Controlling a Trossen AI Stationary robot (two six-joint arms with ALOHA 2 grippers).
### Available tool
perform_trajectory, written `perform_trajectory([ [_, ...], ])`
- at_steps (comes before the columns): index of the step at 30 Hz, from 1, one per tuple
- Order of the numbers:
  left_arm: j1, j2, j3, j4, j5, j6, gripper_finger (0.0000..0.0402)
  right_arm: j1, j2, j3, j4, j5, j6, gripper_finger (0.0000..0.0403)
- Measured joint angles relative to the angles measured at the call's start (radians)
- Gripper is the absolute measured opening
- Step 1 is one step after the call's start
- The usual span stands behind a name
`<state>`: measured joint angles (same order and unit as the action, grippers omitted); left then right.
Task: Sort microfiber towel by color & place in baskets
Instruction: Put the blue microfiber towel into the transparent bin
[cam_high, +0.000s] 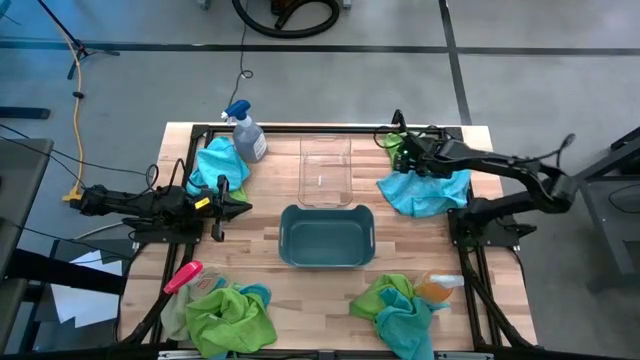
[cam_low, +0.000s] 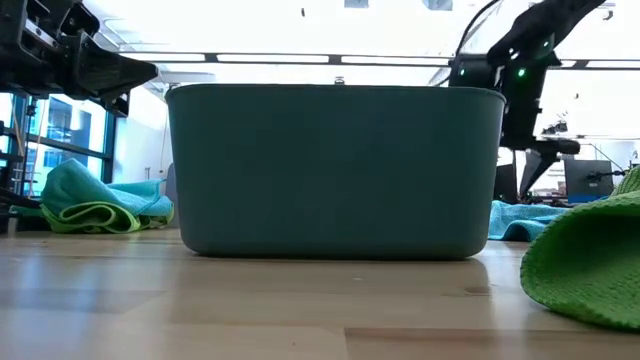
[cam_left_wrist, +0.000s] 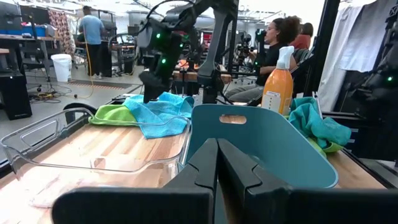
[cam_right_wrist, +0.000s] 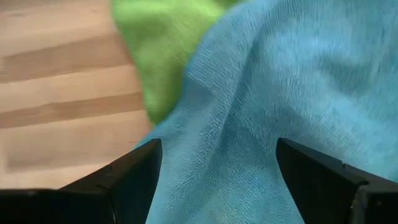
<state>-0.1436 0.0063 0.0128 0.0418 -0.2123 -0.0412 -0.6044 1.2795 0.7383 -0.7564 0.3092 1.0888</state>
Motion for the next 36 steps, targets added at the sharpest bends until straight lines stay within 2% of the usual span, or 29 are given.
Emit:
perform_trajectory([
  [8,0.000,0.000,0.000,0.000,0.000,0.000,0.0000,-0.004,0.137,0.000,0.039,0.009,0.108,0.0313],
  [12,0.000,0.000,0.000,0.000,0.000,0.000,0.0000,-0.015,0.171,0.000,0.050,0.015,0.112,0.0283],
  [15,0.000,0.000,0.000,0.000,0.000,0.000,0.0000,-0.018,0.181,0.000,0.054,0.016,0.112,0.0224],
  [17,0.000,0.000,0.000,0.000,0.000,0.000,0.0000,-0.018,0.180,0.000,0.055,0.016,0.108,0.0165],
  [20,0.000,0.000,0.000,0.000,0.000,0.000,0.0000,-0.016,0.163,0.000,0.055,0.016,0.062,0.0055],
  [22,0.000,0.000,0.000,0.000,0.000,0.000,0.0000,-0.013,0.143,0.000,0.054,0.016,0.011,0.0016],
  [25,0.000,0.000,0.000,0.000,0.000,0.000,0.0000,-0.009,0.092,0.000,0.038,0.001,-0.014,0.0021],
  [28,0.000,0.000,0.000,0.000,0.000,0.000,0.0000,0.004,0.017,0.000,0.031,-0.004,-0.050,0.0005],
  [36,0.000,0.000,0.000,0.000,0.000,0.000,0.0000,0.057,-0.260,0.054,0.074,-0.005,-0.185,0.0002],
])
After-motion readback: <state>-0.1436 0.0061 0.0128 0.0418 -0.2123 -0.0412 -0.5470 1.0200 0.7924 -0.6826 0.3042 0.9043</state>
